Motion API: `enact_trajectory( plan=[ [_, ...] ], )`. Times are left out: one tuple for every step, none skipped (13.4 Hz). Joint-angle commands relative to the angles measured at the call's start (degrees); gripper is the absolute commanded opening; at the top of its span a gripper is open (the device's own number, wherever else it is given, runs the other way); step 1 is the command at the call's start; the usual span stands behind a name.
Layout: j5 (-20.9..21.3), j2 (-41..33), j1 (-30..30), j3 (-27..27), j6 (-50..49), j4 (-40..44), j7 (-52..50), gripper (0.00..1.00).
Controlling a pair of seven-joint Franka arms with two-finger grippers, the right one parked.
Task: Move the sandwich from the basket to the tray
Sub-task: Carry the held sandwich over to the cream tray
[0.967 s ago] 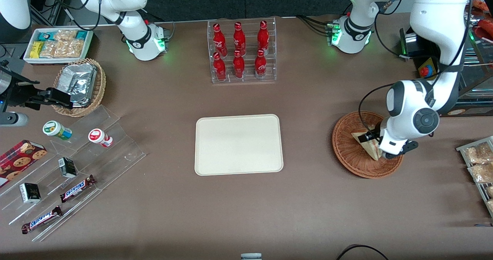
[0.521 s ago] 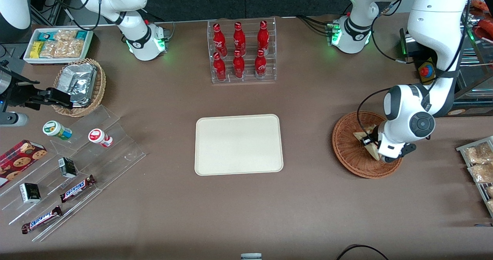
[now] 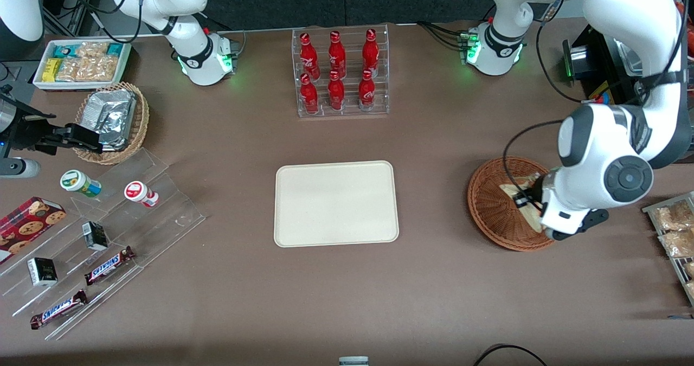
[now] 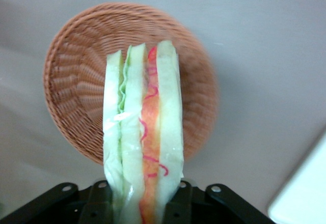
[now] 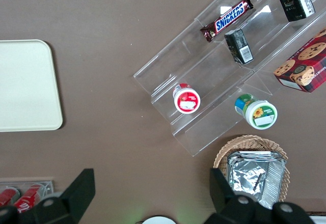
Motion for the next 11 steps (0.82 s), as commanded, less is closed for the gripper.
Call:
enact_trajectory(
  plan=[
    [-0.1, 1.49, -9.58, 0.64, -1.84, 3.29, -4.06, 0.09],
    [-0.18, 1.58, -12.58, 0.64, -1.32, 3.38, -6.52, 0.09],
    [-0.36, 2.37, -15.22, 0.55, -0.88, 4.16, -7.59, 0.09],
    [-1.23, 4.03, -17.94, 0.46, -0.53, 6.43, -7.68, 0.09],
    [-3.24, 6.39, -20.23, 0.55, -0.35, 9.15, -7.07, 0.08],
    [-4.65, 8.68, -22.0, 0.55, 0.7, 11.79, -6.29, 0.09],
    [-5.71, 10.7, -23.58, 0.46, 2.71, 13.73, -5.15, 0.09],
    [-7.29, 12.38, -24.9, -0.06, 5.51, 14.97, -3.48, 0.09],
    [-9.04, 14.13, -25.35, -0.85, 8.94, 15.94, -2.6, 0.1],
    [-9.93, 15.63, -25.61, -1.99, 11.75, 16.73, -2.76, 0.1],
    [-9.94, 17.3, -26.23, -3.05, 14.22, 17.09, -3.02, 0.1]
  ],
)
